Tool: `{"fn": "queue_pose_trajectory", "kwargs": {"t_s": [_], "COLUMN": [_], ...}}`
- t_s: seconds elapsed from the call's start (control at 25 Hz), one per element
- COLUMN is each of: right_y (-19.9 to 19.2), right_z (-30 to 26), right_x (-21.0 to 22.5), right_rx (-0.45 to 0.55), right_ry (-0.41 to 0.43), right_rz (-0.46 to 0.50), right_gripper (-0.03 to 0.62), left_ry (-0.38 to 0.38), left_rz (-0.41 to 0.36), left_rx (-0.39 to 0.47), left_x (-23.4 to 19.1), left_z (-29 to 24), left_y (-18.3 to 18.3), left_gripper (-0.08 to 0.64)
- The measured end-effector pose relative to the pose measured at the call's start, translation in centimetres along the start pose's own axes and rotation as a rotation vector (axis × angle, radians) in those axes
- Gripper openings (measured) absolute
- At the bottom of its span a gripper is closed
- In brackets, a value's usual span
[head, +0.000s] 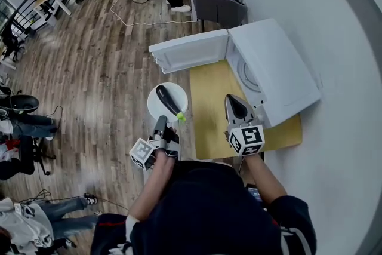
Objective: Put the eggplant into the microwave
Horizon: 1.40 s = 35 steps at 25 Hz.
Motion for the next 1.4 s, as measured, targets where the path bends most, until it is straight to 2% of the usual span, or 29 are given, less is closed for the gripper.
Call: {"fn": "queue_pose_trajectory", "kwargs": {"t_s": [0.32, 0.56, 0.8, 1.12, 1.4], "right_y": [-1.1, -1.3, -0.7, -1.0, -1.8], "right_z": [1.0, -1.3, -1.0, -1.6, -1.9], "right_x": [1.6, 3.3, 2.2, 2.1, 3.9], "right_rx": [-0.013, -0.036, -0.046, -0.06, -0.074], "right_ry": [-0.086, -0.166, -0.262, -0.392, -0.517], "right_rz": [-0.03, -0.048, -0.052, -0.053, -0.075], "right_gripper": [0.012, 0.012, 0.012, 0.012, 0.012], "left_ry": [0.026, 0.053, 0.046, 0.042, 0.045], "left_rz": [-0.003, 0.002, -0.03, -0.002, -0.009], "left_rx": [-0.1, -0.201, -0.329, -0.519, -0.684], "left_x": [-0.4, -0.9, -0.6, -2.3, -4.1], "left_z": [-2.3, -7.4, -10.5, -15.0, -19.7], "left_y": [-1.7, -2.1, -1.8, -3.9, -6.7], "left_gripper": [0.023, 0.023, 0.023, 0.023, 0.023]}}
Point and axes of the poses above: the fingertips, and each gripper's own axes: z backward along the fingers, x to its right, y out of its top, the point moved 6 cm from there along z, backward along the fingers, and after that the axes turned 8 degrees about -y, right-handed, at the moved point
